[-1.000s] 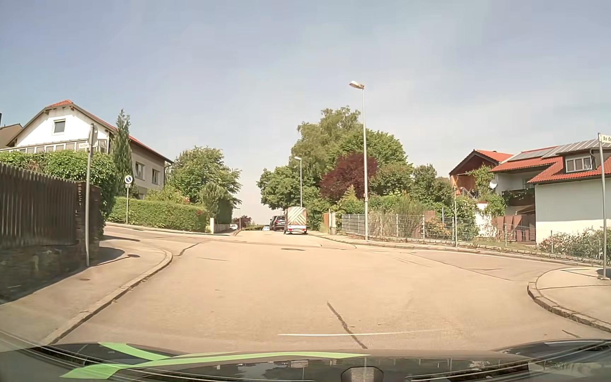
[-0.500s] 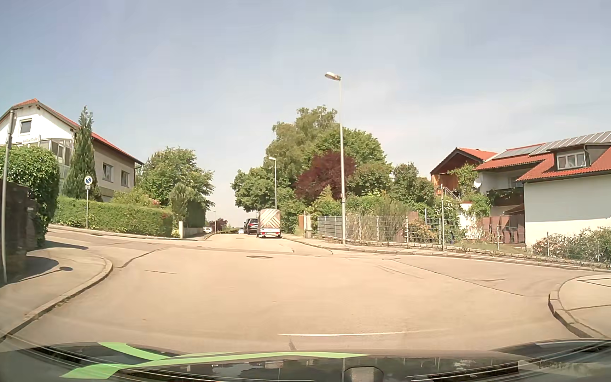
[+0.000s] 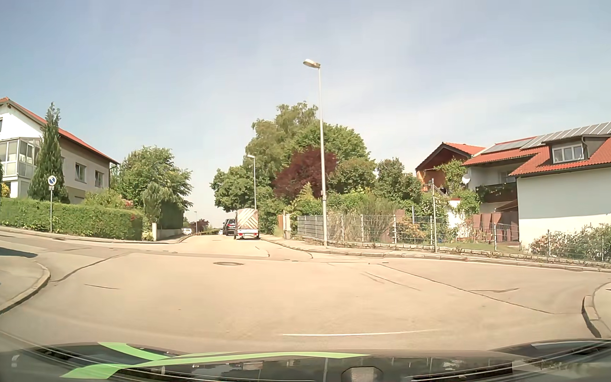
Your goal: Follow the waypoints while adhering to traffic rules and regulations
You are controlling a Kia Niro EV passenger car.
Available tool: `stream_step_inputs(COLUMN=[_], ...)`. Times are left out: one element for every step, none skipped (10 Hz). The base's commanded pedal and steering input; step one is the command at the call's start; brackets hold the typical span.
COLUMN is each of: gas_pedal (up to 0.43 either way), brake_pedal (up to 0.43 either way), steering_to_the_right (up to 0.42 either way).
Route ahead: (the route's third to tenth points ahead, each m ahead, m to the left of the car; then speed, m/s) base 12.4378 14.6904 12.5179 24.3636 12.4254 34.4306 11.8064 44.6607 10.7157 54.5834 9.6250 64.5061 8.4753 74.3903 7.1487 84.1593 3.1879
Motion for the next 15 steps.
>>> stream_step_inputs(gas_pedal=[0.000,0.000,0.000,0.000,0.000,0.000,0.000,0.000,0.000,0.000,0.000,0.000,0.000,0.000,0.000], brake_pedal=[0.122,0.122,0.122,0.134,0.152,0.152,0.165,0.165,0.171,0.165,0.152,0.098,0.024,0.000,0.000], steering_to_the_right=[0.065,0.056,0.049,0.043,0.038,0.033,0.032,0.027,0.019,0.008,-0.002,-0.018,-0.030,-0.039,-0.049])
